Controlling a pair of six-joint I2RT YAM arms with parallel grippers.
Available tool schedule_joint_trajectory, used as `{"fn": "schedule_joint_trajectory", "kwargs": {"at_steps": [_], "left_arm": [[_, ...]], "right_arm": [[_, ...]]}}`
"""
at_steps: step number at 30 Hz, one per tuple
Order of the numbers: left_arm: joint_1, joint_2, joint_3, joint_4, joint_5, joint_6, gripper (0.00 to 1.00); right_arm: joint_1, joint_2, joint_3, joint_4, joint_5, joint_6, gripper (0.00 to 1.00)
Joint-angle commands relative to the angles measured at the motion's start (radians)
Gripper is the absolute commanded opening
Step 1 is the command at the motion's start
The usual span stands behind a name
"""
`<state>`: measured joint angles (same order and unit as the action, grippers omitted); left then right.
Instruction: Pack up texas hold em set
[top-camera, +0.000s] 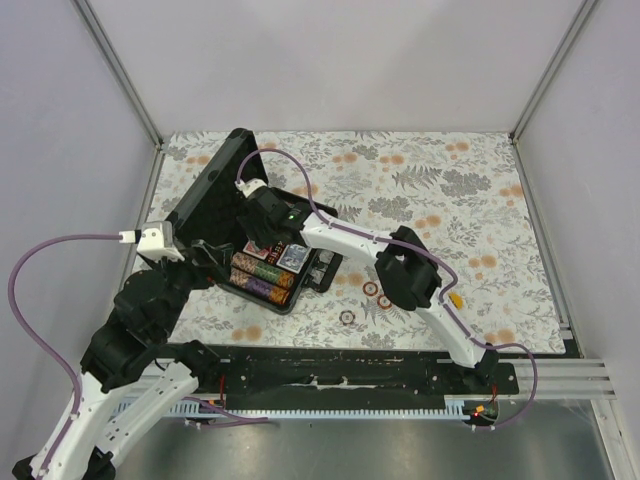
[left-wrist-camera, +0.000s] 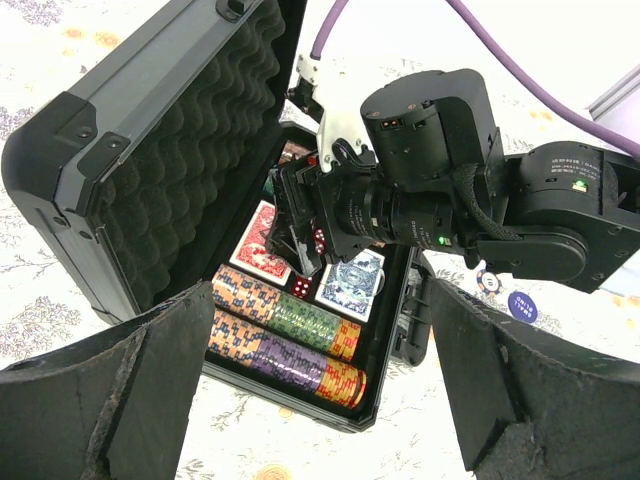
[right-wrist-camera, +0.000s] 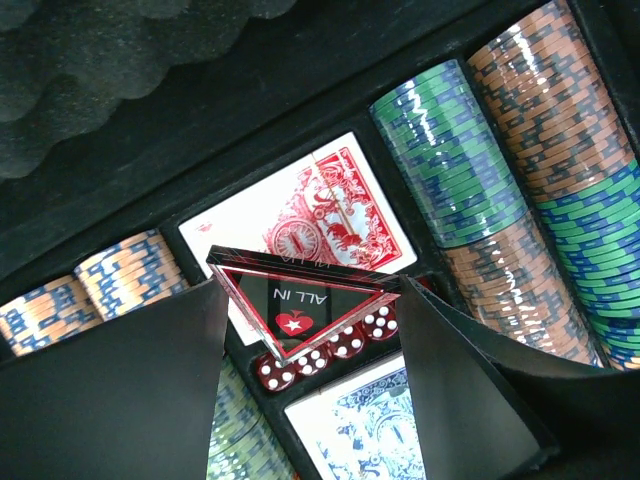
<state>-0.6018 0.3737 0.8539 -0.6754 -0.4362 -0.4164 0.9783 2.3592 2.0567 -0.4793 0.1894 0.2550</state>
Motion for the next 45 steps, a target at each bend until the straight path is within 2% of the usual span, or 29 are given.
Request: {"fn": "schedule_joint_trajectory", "kwargs": {"at_steps": [1, 7, 13, 19, 25, 31, 40, 45], "left_arm": [[-0.001, -0.009, 0.025, 0.005, -0.021, 0.037, 0.94], [-0.003, -0.009, 0.022, 0.002, -0.021, 0.037, 0.94], [-0.001, -0.010, 0.022, -0.001, -0.024, 0.037, 0.94], [-0.001, -0.009, 0.031, -0.001, -0.021, 0.037, 0.94], [-0.001, 0.008, 0.042, 0.005, 0.022, 0.037, 0.94], [-0.001, 0.042, 0.042, 0.033, 0.112, 0.041, 0.94], [-0.001, 0.096, 0.047, 0.100, 0.215, 0.015, 0.93], [-0.001, 0.174, 0.019, 0.151, 0.329, -0.012, 0.93]], "right_arm": [[0.008, 0.029, 0.068, 0.013, 0.068, -0.031, 0.65], [0.008, 0.058, 0.100, 0.010, 0.044, -0.031, 0.68], [0.010, 0.058, 0.109, 0.011, 0.021, -0.036, 0.78], [0.010, -0.017, 0.066, 0.042, 0.045, -0.026, 0.88], [0.008, -0.152, -0.010, 0.012, 0.084, 0.023, 0.88], [-0.023, -0.360, -0.205, -0.126, 0.159, 0.136, 0.88], [-0.099, -0.739, -0.711, -0.332, 0.251, 0.335, 0.89], [-0.200, -0.897, -0.956, -0.424, 0.309, 0.470, 0.90]]}}
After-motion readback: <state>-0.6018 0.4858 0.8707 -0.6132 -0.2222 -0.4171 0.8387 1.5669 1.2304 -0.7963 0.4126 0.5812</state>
